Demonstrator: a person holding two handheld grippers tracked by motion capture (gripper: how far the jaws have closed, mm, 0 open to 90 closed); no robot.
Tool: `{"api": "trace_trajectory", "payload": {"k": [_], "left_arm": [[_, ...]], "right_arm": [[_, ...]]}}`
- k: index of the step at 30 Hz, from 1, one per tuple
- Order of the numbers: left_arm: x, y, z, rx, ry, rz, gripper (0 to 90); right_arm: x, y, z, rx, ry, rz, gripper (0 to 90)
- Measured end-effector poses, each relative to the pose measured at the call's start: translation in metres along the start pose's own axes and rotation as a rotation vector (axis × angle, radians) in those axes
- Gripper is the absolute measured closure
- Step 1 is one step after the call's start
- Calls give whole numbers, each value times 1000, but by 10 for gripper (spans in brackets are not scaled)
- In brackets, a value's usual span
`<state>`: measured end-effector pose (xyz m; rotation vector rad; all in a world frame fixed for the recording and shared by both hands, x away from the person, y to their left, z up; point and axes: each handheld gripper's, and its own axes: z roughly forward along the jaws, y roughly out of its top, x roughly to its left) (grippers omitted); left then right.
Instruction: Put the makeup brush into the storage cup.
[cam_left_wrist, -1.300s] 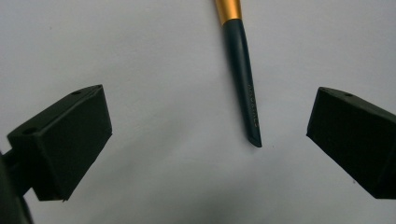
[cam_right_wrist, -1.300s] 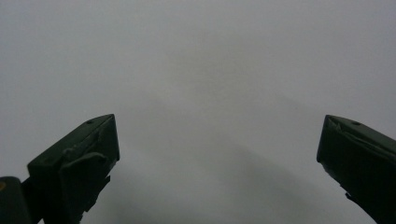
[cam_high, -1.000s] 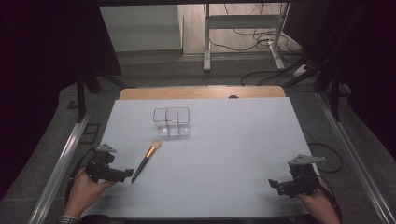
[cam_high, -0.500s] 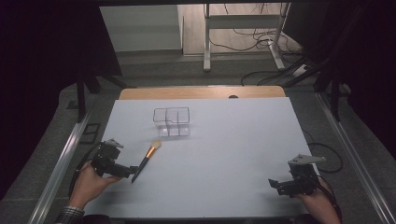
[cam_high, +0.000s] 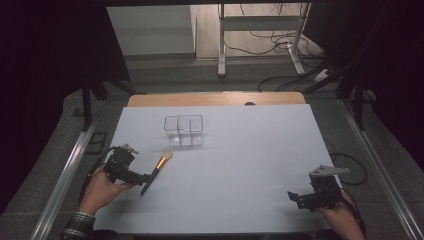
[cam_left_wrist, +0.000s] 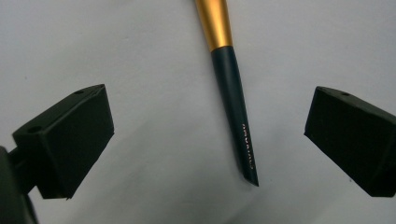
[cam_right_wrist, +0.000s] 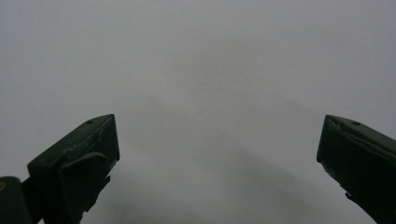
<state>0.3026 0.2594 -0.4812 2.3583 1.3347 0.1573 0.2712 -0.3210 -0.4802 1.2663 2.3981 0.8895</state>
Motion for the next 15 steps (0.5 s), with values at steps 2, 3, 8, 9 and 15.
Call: {"api": "trace_trajectory", "payload": {"k": [2, 3, 8, 9, 15], "left_arm": [[1, 2, 1, 7, 0, 0, 17], [1, 4, 2, 11, -1, 1, 17], [3, 9, 4, 24, 3, 2, 20], [3, 10, 4, 26, 0, 4, 21], [2, 20, 7, 42, 1, 19, 29]], "right_arm": [[0, 0, 0, -1, 0, 0, 0], [0, 0, 0, -1, 0, 0, 0], [1, 0, 0, 5, 0, -6, 0], [1, 0, 0, 5, 0, -6, 0], [1, 0, 1, 8, 2, -8, 0]]}}
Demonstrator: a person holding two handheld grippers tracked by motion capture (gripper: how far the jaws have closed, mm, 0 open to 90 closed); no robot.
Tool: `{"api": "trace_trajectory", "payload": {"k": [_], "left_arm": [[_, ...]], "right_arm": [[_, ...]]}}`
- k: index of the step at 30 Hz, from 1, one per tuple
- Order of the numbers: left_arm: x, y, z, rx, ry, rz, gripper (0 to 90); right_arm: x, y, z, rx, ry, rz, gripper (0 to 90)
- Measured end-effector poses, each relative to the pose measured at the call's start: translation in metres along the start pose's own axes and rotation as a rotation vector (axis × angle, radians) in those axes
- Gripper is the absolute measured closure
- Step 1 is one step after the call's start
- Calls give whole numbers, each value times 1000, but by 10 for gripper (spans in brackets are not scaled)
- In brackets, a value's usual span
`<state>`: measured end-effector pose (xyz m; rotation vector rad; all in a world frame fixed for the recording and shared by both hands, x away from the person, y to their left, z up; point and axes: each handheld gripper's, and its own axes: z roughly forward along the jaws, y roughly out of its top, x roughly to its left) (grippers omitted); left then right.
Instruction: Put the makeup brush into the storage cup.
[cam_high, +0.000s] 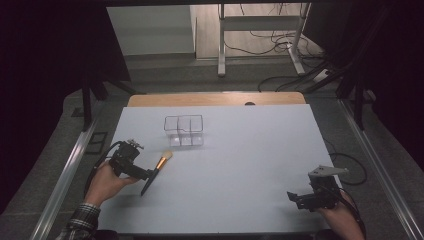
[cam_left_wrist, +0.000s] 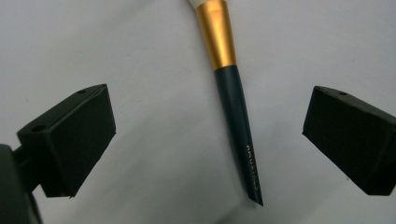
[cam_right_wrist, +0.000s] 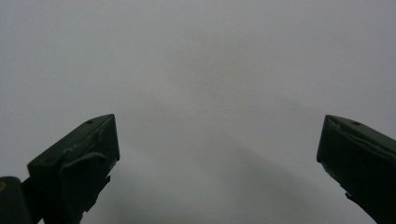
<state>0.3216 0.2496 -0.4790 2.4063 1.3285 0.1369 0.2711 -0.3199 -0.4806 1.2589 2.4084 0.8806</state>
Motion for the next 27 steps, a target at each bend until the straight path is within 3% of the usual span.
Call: {"api": "trace_trajectory", "payload": {"k": [27], "left_arm": [[-22, 40, 19, 59, 10, 55, 46]], "right_arm": [[1, -1, 1, 8, -5, -6, 0]]}}
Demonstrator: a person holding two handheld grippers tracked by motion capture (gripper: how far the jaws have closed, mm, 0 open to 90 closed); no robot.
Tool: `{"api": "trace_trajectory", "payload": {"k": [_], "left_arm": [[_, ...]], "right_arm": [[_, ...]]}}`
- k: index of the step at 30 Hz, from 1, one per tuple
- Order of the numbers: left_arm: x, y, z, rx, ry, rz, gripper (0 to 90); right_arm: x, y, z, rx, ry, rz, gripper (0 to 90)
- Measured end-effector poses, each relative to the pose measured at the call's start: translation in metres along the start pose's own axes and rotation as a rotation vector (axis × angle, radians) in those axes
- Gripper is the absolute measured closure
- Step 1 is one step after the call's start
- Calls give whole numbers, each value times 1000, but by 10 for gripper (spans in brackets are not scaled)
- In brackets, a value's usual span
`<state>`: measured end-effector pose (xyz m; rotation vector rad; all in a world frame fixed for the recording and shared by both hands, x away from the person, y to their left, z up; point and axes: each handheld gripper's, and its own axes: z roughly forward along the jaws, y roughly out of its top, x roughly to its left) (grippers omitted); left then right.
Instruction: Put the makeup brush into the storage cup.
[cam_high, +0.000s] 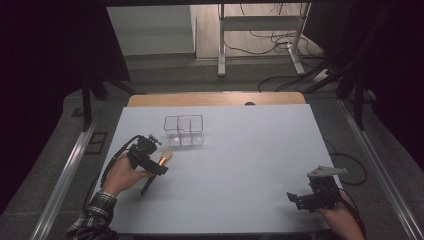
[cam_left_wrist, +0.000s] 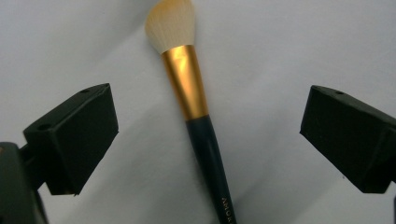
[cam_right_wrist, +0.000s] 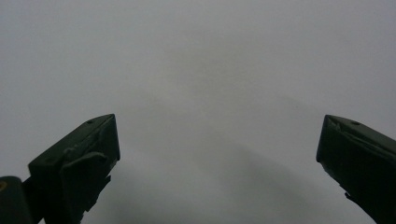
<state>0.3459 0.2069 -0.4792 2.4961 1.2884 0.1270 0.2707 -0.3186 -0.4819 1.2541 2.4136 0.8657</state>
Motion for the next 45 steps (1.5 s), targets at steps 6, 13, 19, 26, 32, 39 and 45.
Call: {"api": "trace_trajectory", "payload": {"k": [6, 13, 19, 26, 32, 39, 45], "left_arm": [[3, 1, 3, 15, 7, -17, 94], [7, -3, 9, 24, 11, -29, 101], [9, -5, 20, 48, -3, -40, 88], [10, -9, 33, 65, -13, -52, 73], [10, -10, 38, 80, -9, -56, 93], [10, -12, 30, 65, 20, -41, 504], [6, -12, 29, 78, 17, -31, 730]], "right_arm": [[0, 0, 0, 1, 1, 0, 0], [0, 0, 0, 6, 0, -2, 0], [0, 0, 1, 8, 0, -3, 1], [1, 0, 1, 10, 3, -5, 2], [1, 0, 1, 12, 4, -9, 3], [1, 0, 2, 15, 9, -13, 4], [1, 0, 2, 20, 8, -19, 5]]}}
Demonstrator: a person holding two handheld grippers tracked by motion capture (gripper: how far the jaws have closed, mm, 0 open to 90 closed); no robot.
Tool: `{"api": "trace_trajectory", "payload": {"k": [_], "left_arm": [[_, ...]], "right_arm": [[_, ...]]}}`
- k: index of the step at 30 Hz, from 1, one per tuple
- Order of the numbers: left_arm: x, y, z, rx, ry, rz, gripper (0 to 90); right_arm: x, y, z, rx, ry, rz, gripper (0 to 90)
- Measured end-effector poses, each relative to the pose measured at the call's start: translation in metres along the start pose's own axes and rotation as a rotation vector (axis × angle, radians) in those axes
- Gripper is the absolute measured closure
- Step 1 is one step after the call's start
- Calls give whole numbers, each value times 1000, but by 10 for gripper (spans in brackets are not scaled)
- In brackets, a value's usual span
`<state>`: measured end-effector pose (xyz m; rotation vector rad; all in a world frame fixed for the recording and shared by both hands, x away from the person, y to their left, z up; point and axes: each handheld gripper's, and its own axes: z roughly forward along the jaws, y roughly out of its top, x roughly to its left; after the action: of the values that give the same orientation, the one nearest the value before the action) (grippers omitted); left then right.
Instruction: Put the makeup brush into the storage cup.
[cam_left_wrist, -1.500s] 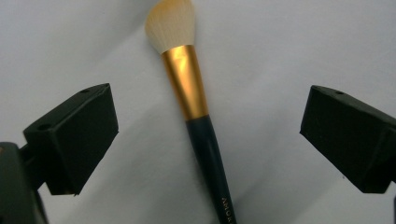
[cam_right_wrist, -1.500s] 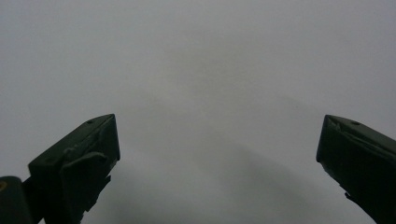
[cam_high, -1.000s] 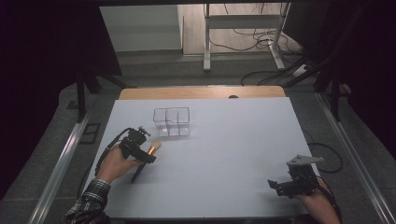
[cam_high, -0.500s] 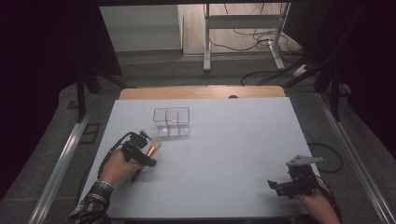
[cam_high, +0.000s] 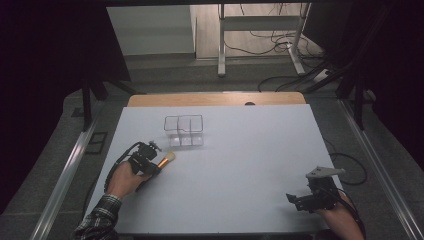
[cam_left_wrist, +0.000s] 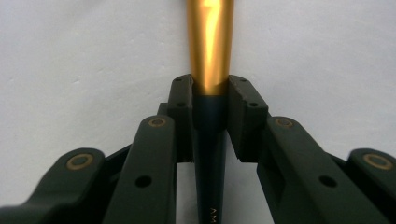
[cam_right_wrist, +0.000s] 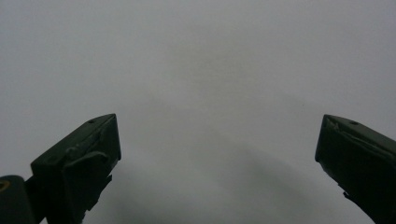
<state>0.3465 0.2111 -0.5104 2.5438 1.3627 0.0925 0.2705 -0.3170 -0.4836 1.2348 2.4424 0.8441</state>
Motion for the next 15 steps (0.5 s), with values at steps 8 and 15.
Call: {"api": "trace_trajectory", "payload": {"k": [8, 15], "left_arm": [[0, -2, 0, -10, 0, -2, 733], [1, -5, -2, -29, -24, -18, 734]], "right_arm": [[0, 0, 0, -1, 1, 1, 6], [0, 0, 0, -2, 2, 1, 6]]}}
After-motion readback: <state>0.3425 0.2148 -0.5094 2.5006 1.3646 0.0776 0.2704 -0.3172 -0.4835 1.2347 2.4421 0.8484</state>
